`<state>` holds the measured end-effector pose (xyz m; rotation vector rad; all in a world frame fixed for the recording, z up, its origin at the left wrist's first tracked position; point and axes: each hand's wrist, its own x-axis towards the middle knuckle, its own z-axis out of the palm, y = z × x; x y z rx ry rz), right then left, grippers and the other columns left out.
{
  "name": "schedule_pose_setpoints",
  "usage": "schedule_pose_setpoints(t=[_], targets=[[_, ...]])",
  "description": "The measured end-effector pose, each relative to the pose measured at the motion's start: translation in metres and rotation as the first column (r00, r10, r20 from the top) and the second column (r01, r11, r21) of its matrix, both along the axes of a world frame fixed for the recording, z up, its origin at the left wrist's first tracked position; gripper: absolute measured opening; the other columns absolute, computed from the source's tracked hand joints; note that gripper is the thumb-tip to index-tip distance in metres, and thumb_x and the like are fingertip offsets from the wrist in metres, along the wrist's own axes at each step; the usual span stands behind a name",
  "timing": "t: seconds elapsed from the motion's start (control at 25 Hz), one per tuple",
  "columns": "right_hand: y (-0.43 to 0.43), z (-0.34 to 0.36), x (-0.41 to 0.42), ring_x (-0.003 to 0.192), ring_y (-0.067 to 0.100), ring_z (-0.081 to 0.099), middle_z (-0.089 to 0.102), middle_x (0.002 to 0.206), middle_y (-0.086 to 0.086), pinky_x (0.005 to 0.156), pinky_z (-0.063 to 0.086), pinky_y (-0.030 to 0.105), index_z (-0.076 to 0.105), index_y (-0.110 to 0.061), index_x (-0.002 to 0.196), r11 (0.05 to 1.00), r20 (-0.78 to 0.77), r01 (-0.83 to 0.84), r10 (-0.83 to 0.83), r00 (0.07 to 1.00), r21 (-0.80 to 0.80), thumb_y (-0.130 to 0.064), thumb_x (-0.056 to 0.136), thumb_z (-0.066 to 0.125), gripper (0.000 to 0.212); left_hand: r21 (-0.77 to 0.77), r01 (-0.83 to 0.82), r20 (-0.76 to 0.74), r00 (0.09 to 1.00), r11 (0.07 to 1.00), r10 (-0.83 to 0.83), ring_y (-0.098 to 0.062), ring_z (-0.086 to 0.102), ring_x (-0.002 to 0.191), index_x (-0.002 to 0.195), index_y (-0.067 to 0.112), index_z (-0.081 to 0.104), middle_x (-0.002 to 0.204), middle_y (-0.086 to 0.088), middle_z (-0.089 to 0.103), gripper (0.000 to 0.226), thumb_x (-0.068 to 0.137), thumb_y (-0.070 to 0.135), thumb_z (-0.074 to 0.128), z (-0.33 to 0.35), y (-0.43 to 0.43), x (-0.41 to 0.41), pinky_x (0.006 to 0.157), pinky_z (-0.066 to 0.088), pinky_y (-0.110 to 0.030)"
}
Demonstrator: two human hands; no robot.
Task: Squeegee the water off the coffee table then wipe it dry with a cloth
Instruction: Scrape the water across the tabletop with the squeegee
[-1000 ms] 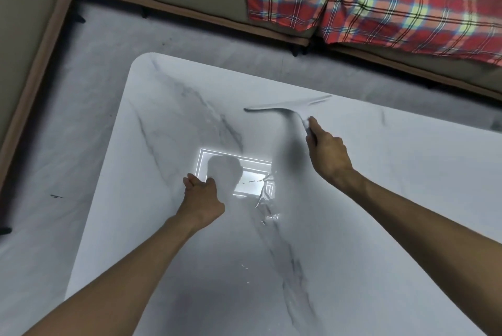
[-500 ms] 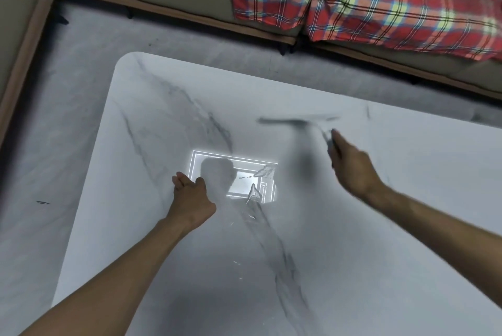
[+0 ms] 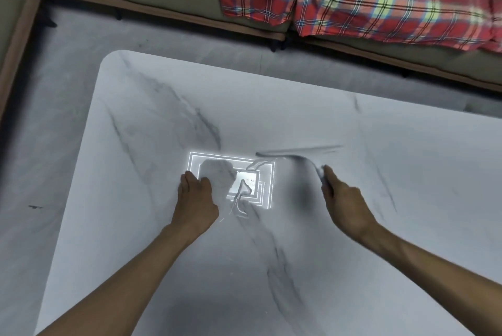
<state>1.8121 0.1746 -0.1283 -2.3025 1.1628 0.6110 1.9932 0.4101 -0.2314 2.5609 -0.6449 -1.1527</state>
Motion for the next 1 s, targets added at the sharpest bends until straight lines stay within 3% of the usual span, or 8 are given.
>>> schedule_pose_setpoints(t=[0.08, 0.16, 0.36, 0.48, 0.6, 0.68, 0.88, 1.0], targets=[[-0.002, 0.012, -0.009, 0.065, 0.025, 0.056, 0.064, 0.075, 0.000, 0.061, 0.044, 0.029, 0.041, -0.025, 0.143, 0.998, 0.021, 0.035, -0.036, 0.999, 0.054, -0.041, 0.103, 0.031, 0.044, 0.036, -0.003, -0.068, 0.998, 0.999, 0.005, -0.050, 0.012, 0.141, 0.121, -0.002, 0.043, 0.146, -0.038, 0.016, 0.041, 0.080, 0.006, 0.047, 0.002, -0.011, -0.006, 0.118, 0.021, -0.046], [-0.027, 0.012, 0.007, 0.068, 0.017, 0.047, 0.055, 0.082, -0.005, 0.050, 0.034, 0.022, 0.044, -0.024, 0.141, 0.994, 0.127, 0.090, -0.096, 0.987, 0.054, -0.041, 0.102, 0.035, 0.043, 0.089, -0.002, -0.123, 0.992, 0.996, 0.013, -0.049, -0.010, 0.145, 0.133, -0.003, 0.034, 0.152, -0.040, -0.007, 0.051, 0.084, 0.008, 0.045, 0.002, -0.019, -0.006, 0.121, 0.009, -0.048], [-0.113, -0.015, 0.094, 0.059, 0.026, 0.049, 0.057, 0.091, 0.017, 0.043, 0.035, 0.025, 0.049, -0.022, 0.109, 0.890, 0.234, 0.449, -0.455, 0.859, 0.081, -0.028, 0.101, 0.031, 0.021, 0.143, 0.014, -0.160, 0.987, 0.990, 0.009, -0.051, -0.016, 0.143, 0.143, 0.001, 0.022, 0.151, -0.040, -0.014, 0.066, 0.082, 0.010, 0.046, -0.003, -0.026, -0.002, 0.121, 0.004, -0.050], [-0.117, -0.034, 0.115, 0.058, 0.027, 0.051, 0.061, 0.107, 0.021, 0.040, 0.038, 0.026, 0.046, -0.016, 0.122, 0.834, 0.175, 0.546, -0.550, 0.817, 0.074, -0.022, 0.100, 0.029, 0.028, 0.146, 0.023, -0.176, 0.984, 0.989, 0.003, -0.051, -0.017, 0.142, 0.141, 0.003, 0.024, 0.151, -0.041, -0.015, 0.067, 0.079, 0.009, 0.046, -0.007, -0.027, -0.002, 0.120, 0.003, -0.051], [-0.072, -0.040, 0.092, 0.069, 0.037, 0.060, 0.062, 0.104, 0.023, 0.041, 0.047, 0.037, 0.039, -0.017, 0.132, 0.895, 0.158, 0.445, -0.443, 0.883, 0.022, -0.024, 0.100, 0.025, 0.035, 0.150, 0.019, -0.177, 0.984, 0.988, 0.008, -0.053, -0.017, 0.141, 0.137, 0.003, 0.028, 0.150, -0.042, -0.015, 0.065, 0.074, 0.009, 0.046, -0.007, -0.028, -0.004, 0.119, 0.002, -0.051], [-0.037, -0.035, 0.060, 0.077, 0.043, 0.063, 0.063, 0.098, 0.023, 0.061, 0.054, 0.048, 0.032, -0.020, 0.141, 0.949, 0.143, 0.316, -0.311, 0.940, -0.013, -0.025, 0.102, 0.025, 0.040, 0.161, 0.010, -0.183, 0.983, 0.987, 0.020, -0.053, -0.018, 0.141, 0.137, 0.003, 0.027, 0.149, -0.042, -0.016, 0.065, 0.075, 0.009, 0.046, -0.006, -0.029, -0.004, 0.119, 0.001, -0.051], [0.004, -0.005, 0.001, 0.070, 0.033, 0.055, 0.062, 0.078, 0.007, 0.062, 0.042, 0.032, 0.035, -0.021, 0.143, 0.987, 0.058, 0.134, -0.139, 0.989, 0.084, -0.033, 0.104, 0.028, 0.041, 0.151, 0.005, -0.190, 0.981, 0.989, 0.024, -0.052, -0.020, 0.141, 0.138, 0.001, 0.027, 0.150, -0.041, -0.016, 0.063, 0.078, 0.009, 0.045, 0.001, -0.027, -0.003, 0.120, 0.001, -0.050], [-0.024, -0.001, 0.040, 0.067, 0.035, 0.056, 0.061, 0.075, 0.011, 0.057, 0.039, 0.032, 0.043, -0.018, 0.130, 0.985, 0.177, 0.165, -0.171, 0.969, 0.046, -0.030, 0.103, 0.029, 0.033, 0.096, -0.003, -0.175, 0.984, 0.995, 0.020, -0.044, -0.013, 0.146, 0.124, 0.001, 0.037, 0.154, -0.035, -0.008, 0.047, 0.079, 0.009, 0.047, 0.001, -0.018, -0.004, 0.121, 0.008, -0.046]])
